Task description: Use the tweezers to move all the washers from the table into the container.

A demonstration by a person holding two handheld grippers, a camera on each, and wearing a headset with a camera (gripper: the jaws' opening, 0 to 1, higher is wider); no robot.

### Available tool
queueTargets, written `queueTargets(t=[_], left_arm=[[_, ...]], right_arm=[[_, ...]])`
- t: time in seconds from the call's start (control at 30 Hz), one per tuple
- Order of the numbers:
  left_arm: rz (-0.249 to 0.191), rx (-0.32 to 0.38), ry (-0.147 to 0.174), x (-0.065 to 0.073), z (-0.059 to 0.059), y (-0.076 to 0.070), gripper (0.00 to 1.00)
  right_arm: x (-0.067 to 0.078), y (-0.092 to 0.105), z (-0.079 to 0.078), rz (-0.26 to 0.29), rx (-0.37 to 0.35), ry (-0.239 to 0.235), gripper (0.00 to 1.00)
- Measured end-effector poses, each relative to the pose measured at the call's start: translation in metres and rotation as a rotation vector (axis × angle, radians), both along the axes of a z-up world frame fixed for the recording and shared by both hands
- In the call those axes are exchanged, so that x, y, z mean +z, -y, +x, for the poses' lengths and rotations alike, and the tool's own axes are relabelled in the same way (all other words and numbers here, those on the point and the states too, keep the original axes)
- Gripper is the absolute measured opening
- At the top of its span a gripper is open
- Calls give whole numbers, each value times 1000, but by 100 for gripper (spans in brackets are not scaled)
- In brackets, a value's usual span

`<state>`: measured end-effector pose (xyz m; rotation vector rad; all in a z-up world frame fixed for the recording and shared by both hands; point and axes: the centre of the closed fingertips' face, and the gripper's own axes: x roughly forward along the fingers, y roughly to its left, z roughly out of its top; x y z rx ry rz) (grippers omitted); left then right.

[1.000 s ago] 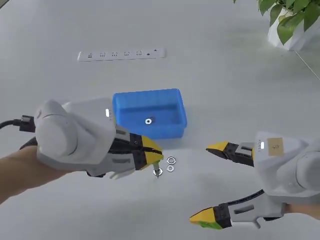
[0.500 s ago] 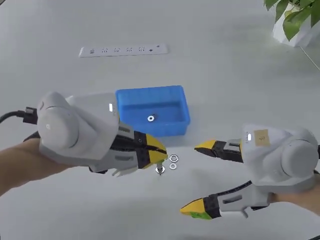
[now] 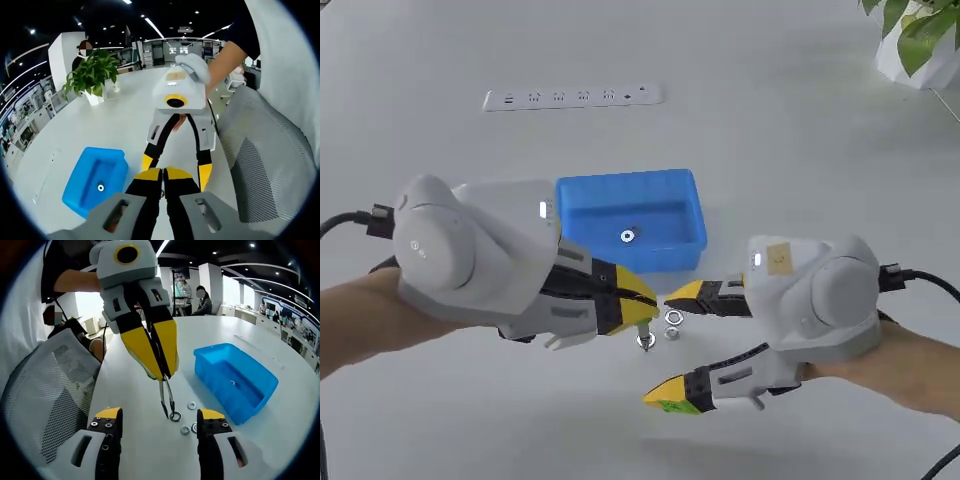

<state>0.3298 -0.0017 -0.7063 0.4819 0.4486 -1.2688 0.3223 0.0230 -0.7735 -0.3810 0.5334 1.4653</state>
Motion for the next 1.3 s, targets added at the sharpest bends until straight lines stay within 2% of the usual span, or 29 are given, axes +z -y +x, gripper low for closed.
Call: queueTargets(t=[0.27,0.5,0.77,1.03,1.3], left_arm=[[-4,-7,-11,0,-1,1,5],[-1,-2,-14,0,2,0,5],[2,8,-17,0,3,-1,5],[3,7,-24,-1,2,0,5],[6,0,-22,-1,2,2,5]], right_arm=[[-2,-7,4,23,-8,-23,51],[0,-9,11,43,-21,-33,28],[4,-16,9,54,12,-19,20],[1,-18,7,29,50,4,16],[-3,-17,11,16,65,30,12]])
